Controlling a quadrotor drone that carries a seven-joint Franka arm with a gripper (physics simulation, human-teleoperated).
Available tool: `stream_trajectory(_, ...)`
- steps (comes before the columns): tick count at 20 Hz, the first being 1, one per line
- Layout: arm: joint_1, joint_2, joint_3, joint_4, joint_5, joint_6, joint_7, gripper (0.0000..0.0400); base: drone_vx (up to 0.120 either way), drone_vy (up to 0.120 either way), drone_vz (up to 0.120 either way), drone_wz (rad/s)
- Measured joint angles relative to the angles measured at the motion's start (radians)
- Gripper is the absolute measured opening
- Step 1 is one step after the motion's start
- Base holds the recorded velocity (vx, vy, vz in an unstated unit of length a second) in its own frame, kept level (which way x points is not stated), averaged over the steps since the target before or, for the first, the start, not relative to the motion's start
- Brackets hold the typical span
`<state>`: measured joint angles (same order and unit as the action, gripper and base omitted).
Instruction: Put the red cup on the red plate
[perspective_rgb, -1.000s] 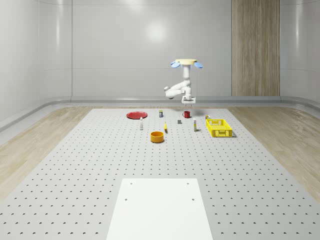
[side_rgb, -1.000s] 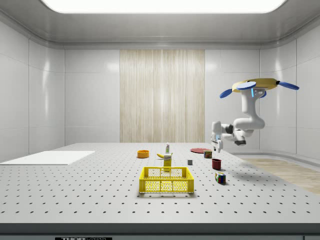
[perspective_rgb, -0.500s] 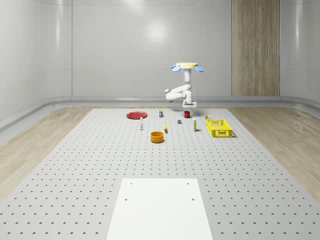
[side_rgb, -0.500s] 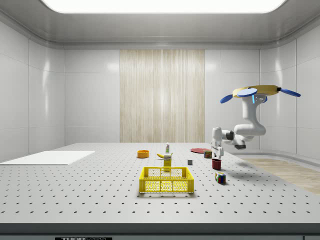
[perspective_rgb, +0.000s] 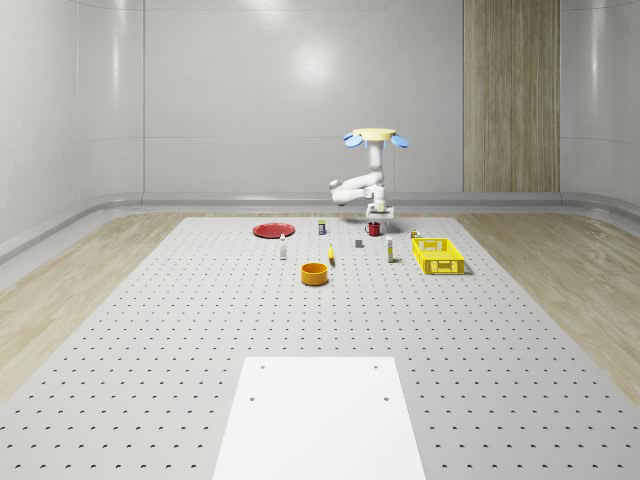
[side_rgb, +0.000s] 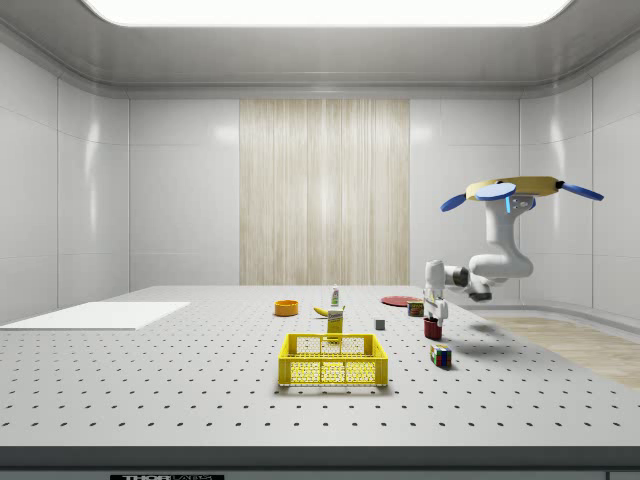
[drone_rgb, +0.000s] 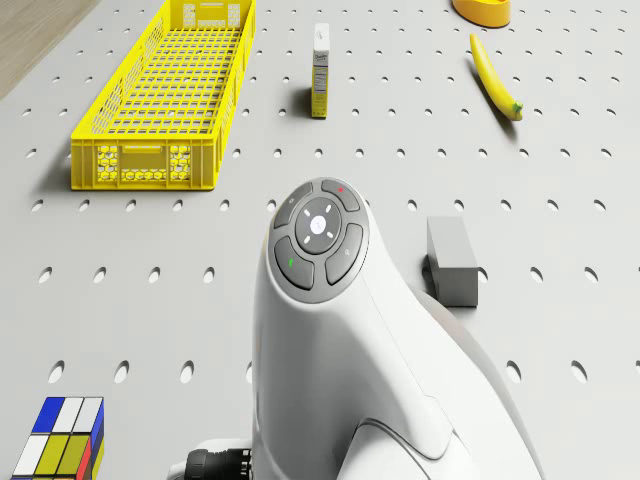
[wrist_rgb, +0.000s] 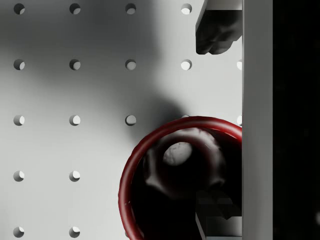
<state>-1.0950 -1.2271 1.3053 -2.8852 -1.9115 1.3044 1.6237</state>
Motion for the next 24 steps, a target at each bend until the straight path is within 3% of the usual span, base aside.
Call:
stream_trajectory(6, 0.001, -0.038, -0.054, 0.011, -0.043, 0.054, -0.004, 0.0400, 0.000, 0.000, 0.000, 0.000)
stream_trajectory(13, -0.004, -0.066, -0.075, 0.018, -0.057, 0.089, -0.001, 0.0400, 0.000, 0.000, 0.000, 0.000)
stream_trajectory(16, -0.007, -0.075, -0.076, 0.019, -0.056, 0.098, 0.001, 0.0254, 0.000, 0.000, 0.000, 0.000)
stream_trajectory(18, -0.009, -0.081, -0.076, 0.020, -0.054, 0.104, 0.002, 0.0194, 0.000, 0.000, 0.000, 0.000)
stream_trajectory(21, -0.013, -0.089, -0.075, 0.021, -0.051, 0.112, 0.005, 0.0144, 0.000, 0.000, 0.000, 0.000)
stream_trajectory(24, -0.015, -0.097, -0.073, 0.022, -0.048, 0.119, 0.007, 0.0121, 0.000, 0.000, 0.000, 0.000)
